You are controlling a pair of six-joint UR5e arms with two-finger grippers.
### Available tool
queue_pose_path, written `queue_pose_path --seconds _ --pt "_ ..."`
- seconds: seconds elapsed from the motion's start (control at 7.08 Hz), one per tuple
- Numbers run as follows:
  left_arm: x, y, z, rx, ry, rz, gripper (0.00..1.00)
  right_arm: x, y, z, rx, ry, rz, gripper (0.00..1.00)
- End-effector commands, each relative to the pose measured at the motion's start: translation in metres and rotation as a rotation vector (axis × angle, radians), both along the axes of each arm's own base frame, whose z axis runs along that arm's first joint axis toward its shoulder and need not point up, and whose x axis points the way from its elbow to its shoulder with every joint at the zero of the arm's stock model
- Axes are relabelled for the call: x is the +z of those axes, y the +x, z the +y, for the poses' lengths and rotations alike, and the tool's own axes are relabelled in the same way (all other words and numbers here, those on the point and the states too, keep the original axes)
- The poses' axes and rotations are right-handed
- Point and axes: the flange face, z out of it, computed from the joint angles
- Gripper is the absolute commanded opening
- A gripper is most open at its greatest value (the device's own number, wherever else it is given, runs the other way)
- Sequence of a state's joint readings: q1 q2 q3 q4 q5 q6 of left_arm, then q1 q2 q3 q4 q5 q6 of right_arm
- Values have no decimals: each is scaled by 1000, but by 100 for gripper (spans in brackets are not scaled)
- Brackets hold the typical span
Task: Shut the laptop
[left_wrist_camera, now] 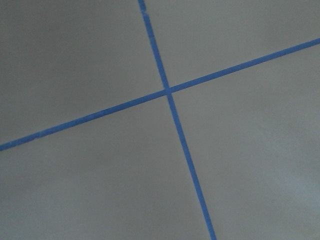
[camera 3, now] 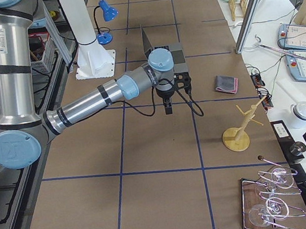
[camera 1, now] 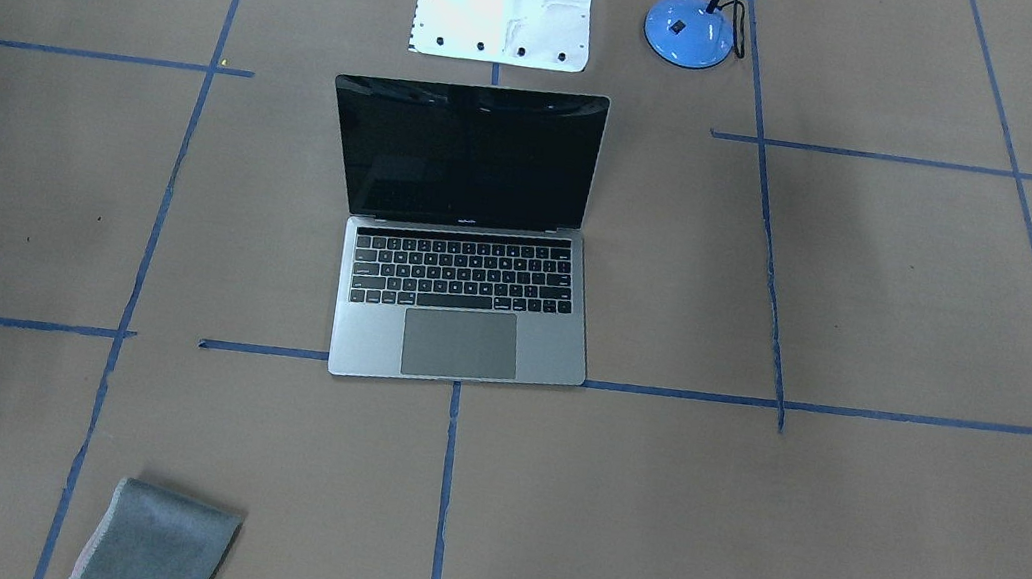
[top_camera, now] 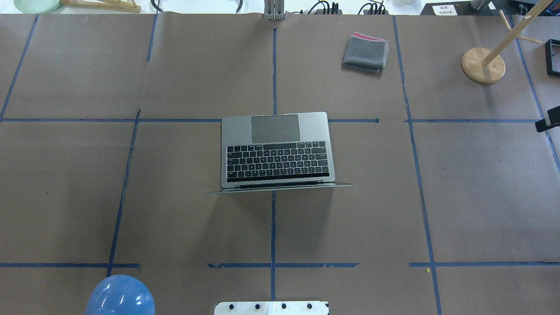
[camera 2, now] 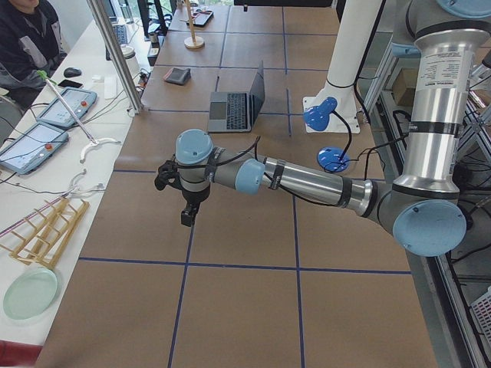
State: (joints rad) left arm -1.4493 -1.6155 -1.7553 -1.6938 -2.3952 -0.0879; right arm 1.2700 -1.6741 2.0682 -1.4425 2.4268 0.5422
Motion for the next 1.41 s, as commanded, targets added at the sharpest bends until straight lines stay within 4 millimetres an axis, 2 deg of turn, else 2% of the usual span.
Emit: queue_pose_path --seconds 0.0,0.14,0.28,0.42,0.56,0.85,0.99,1.13,1.27 --pt "-23 71 10 34 -26 114 100 -31 -60 29 20 7 -137 100" --pt "-35 94 19 69 -28 197 100 -37 -82 43 18 -5 -179 99" --pt "-50 131 33 124 -51 280 100 -46 -105 55 16 -23 -207 95" --pt "-67 165 49 121 -85 343 99 -57 -129 68 29 -47 -224 84" --pt "-84 200 65 137 -129 399 96 -71 -148 82 33 -75 -236 68" --pt "-119 255 93 173 -258 452 33 -84 -175 107 -35 -79 -247 40" --pt "-142 277 107 215 -277 469 17 -88 -186 119 -76 -77 -253 32" --pt "-159 297 114 259 -268 483 10 -96 -203 138 -141 -71 -265 16" --pt "-182 318 119 288 -283 503 6 -102 -217 150 -153 -49 -262 10"
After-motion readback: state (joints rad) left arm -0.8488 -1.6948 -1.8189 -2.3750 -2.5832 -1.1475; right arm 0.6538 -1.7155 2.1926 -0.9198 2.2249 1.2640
